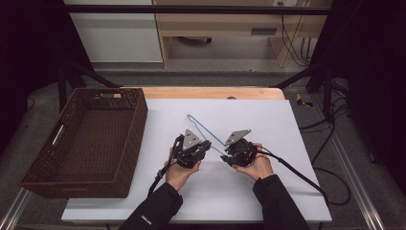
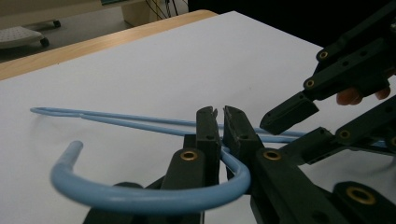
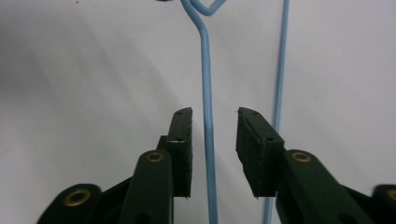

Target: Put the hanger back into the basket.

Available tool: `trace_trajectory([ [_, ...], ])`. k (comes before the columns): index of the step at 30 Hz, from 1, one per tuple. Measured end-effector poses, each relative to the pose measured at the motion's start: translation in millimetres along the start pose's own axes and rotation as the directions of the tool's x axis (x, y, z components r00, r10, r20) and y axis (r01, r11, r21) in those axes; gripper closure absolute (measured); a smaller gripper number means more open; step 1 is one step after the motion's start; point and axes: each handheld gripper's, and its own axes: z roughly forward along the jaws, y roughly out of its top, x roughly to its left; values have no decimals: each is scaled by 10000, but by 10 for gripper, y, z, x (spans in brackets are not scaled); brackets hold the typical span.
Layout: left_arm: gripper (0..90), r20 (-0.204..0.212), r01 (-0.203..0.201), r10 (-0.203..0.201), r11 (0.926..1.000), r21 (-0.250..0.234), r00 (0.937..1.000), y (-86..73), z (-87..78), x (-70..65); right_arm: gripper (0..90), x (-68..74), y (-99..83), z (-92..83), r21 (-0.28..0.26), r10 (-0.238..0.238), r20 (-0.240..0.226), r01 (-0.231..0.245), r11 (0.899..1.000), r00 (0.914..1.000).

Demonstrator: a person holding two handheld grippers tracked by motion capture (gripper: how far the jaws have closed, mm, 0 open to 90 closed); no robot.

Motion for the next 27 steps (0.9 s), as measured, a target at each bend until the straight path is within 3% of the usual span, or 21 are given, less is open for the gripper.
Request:
trace_trajectory([
  [1, 851, 20, -36, 36, 10000, 3, 10000, 1, 3, -9, 764, 2, 10, 14, 12, -37, 73, 37, 10000, 10000],
  [4, 851, 32, -53, 53, 10000, -22, 10000, 2, 7, -13, 816, 8, 23, 26, 24, -23, 62, 23, 10000, 10000],
  [5, 851, 25, -58, 58, 10000, -30, 10000, 3, 9, -16, 860, 8, 36, 37, -16, -42, -118, 42, 10000, 9999],
  [11, 844, 115, -14, 15, 9999, -133, 9999, 7, 2, -5, 876, 14, 39, 34, -12, -289, -133, 289, 9996, 9995],
  [14, 730, 214, -31, 36, 9997, -258, 9998, 17, -22, 3, 877, 13, 37, 27, 22, -320, -141, 321, 9995, 9994],
  [15, 730, 273, -37, 44, 9997, -260, 9996, 23, -40, 13, 878, 11, 35, 22, 38, -351, -109, 352, 9994, 9993],
  [16, 642, 347, -32, 41, 9997, -254, 9994, 27, -61, 22, 879, -7, 33, 3, -11, -385, -68, 385, 9993, 9992],
  [19, 533, 509, -220, 230, 9995, -205, 9984, 40, -152, 54, 880, -42, 50, -62, -176, -332, -185, 329, 9993, 9993],
  [24, 433, 707, -473, 499, 9982, -375, 9962, 58, -383, 126, 880, -90, 65, -186, -377, -287, -253, 277, 9989, 9993],
  [27, 374, 693, -855, 881, 9955, -399, 9937, 79, -531, 169, 880, -121, 64, -300, -417, -381, -447, 362, 9985, 9983],
])
